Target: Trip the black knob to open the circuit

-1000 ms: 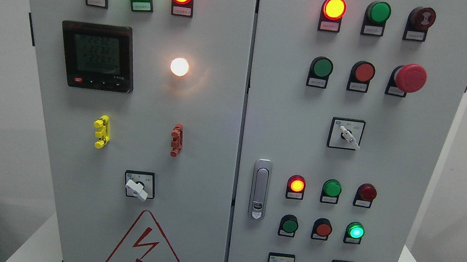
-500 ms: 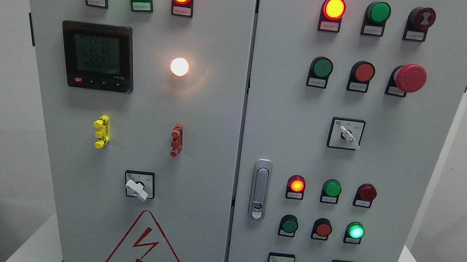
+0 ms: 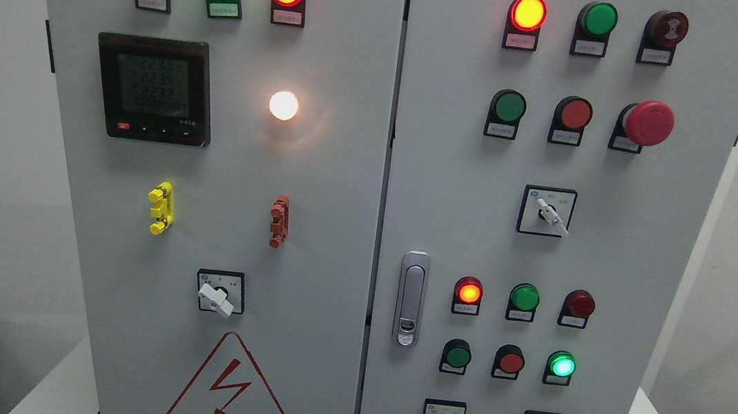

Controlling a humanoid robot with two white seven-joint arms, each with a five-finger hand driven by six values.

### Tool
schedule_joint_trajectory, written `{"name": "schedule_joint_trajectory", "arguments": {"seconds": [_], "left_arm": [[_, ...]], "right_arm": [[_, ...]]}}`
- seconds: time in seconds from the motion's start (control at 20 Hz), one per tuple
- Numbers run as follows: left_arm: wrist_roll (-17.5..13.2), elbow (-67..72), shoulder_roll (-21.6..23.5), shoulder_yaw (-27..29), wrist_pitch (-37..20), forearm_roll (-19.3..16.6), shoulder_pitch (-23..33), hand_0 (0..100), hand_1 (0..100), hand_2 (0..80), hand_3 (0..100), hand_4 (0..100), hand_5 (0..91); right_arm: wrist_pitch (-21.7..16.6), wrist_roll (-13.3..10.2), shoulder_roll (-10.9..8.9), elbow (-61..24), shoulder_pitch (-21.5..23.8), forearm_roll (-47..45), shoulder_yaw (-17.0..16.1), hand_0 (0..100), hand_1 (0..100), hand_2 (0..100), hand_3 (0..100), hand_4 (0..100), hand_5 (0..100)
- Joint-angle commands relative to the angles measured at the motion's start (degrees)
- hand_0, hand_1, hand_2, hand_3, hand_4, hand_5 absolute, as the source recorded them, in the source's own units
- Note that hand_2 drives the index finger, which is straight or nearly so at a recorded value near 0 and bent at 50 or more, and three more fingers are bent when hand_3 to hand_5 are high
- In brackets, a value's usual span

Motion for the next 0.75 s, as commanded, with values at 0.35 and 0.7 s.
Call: {"name": "schedule_joint_trajectory", "arguments": {"seconds": [0.35,0.7], "left_arm": [[0.0,0.0,0.0,0.0,-0.2,-1.3,0.0,12,39,0.0,0,0,0.0],[0.0,0.0,0.0,0.0,-0.1,-1.3,0.0,12,39,0.0,0,0,0.0]], "right_arm": [[-3.1,0.9,2.20,-3.9,5.7,0.2,0.6,0,0,0,0,0,0],[-4.3,0.9,3.87,-3.3,6.3,0.8,1.4,0,0,0,0,0,0]]}}
